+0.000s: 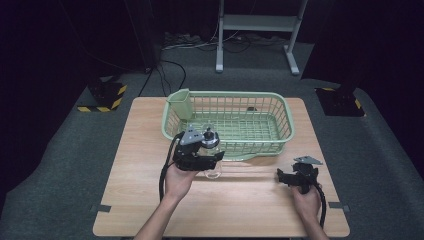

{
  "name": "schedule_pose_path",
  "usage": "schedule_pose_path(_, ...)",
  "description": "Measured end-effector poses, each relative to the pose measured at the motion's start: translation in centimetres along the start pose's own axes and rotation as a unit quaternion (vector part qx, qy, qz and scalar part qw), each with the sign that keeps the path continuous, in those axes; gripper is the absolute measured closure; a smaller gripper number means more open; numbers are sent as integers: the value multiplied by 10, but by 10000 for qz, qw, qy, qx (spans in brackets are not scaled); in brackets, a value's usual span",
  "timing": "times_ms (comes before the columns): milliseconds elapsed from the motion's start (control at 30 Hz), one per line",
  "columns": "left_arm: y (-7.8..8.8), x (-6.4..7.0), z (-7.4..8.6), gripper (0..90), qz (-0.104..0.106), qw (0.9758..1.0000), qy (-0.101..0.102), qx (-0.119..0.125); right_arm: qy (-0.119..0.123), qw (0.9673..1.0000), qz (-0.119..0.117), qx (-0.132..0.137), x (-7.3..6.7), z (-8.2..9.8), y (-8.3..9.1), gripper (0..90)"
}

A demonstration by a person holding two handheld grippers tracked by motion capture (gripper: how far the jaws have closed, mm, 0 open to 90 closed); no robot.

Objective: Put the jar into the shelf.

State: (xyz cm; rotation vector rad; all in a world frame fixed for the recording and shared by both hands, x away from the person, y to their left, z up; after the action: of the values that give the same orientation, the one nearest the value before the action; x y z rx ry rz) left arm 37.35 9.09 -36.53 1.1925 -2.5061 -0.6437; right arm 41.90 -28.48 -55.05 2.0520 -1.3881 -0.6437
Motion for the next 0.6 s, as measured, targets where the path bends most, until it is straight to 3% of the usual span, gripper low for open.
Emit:
schedule_pose_path(267, 3, 0, -28, 315, 171, 9998, -50, 50, 3, 10000, -1, -2, 0, 0, 0, 45)
schedule_pose_path(600, -2, -2, -65, 315, 227, 9995, -177, 106, 4, 10000, -1, -1, 0, 0, 0, 46)
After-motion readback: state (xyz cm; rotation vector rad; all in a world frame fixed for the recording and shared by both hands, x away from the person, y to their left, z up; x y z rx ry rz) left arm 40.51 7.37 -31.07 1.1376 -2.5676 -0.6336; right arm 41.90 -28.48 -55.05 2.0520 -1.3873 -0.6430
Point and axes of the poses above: each handheld gripper's, and its own axes: y roughly backward along the jaws, z roughly out of its underside, x roughly to its right, the point moved 1 cm from there along -y, roughly forward along the jaws, and after that the axes turned 7 degrees about -z, right-handed, at the moved point
